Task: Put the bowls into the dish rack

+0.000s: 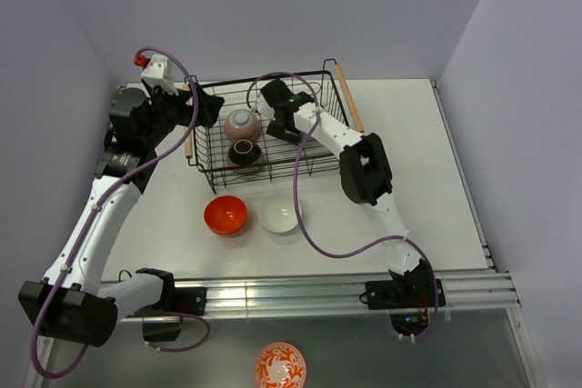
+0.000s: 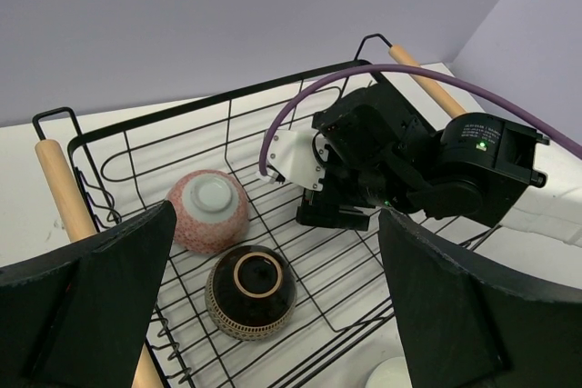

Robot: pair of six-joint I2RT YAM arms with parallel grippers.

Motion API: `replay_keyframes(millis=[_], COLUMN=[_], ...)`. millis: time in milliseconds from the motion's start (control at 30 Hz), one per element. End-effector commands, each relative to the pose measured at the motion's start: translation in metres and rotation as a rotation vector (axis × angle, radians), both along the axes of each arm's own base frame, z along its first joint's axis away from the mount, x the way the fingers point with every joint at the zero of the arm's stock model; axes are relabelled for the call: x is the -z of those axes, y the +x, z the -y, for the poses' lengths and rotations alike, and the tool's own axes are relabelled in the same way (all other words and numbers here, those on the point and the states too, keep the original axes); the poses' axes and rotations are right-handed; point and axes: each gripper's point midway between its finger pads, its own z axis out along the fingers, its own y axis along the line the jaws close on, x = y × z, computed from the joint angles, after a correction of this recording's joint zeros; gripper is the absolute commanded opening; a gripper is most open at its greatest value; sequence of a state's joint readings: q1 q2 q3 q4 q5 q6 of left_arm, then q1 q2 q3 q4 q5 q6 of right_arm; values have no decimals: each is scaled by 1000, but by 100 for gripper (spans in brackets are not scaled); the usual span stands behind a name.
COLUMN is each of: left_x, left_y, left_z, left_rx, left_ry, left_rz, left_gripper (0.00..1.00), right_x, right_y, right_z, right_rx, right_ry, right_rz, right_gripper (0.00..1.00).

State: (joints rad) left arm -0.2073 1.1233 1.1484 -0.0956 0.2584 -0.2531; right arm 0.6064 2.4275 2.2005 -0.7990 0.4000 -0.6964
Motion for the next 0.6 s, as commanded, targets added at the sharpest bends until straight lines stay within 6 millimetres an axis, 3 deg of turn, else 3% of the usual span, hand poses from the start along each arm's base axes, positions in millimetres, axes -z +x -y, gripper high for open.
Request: replay_keyframes(millis=[0, 133, 333, 433, 567], left_x=[-8, -8, -9, -12, -13], left_y=[-2, -2, -5, -6, -3], left_z=[3, 3, 2, 2, 2], left_rx=[24, 27, 30, 36, 32], left_ry=[-21, -25, -31, -35, -39], left_rz=[11, 7, 6, 7, -4], left_gripper=[99, 99, 100, 99, 100], right_x=[-37, -42, -80, -92, -93], right_y=[-1, 1, 10, 17, 27], right_z=[-13, -13, -15, -9, 6], right_rx=[-15, -12, 4, 20, 68], right_ry=[96, 113, 200, 177, 123], right_rz=[35, 46, 131, 181, 219], right_gripper=[100, 100, 100, 100, 100])
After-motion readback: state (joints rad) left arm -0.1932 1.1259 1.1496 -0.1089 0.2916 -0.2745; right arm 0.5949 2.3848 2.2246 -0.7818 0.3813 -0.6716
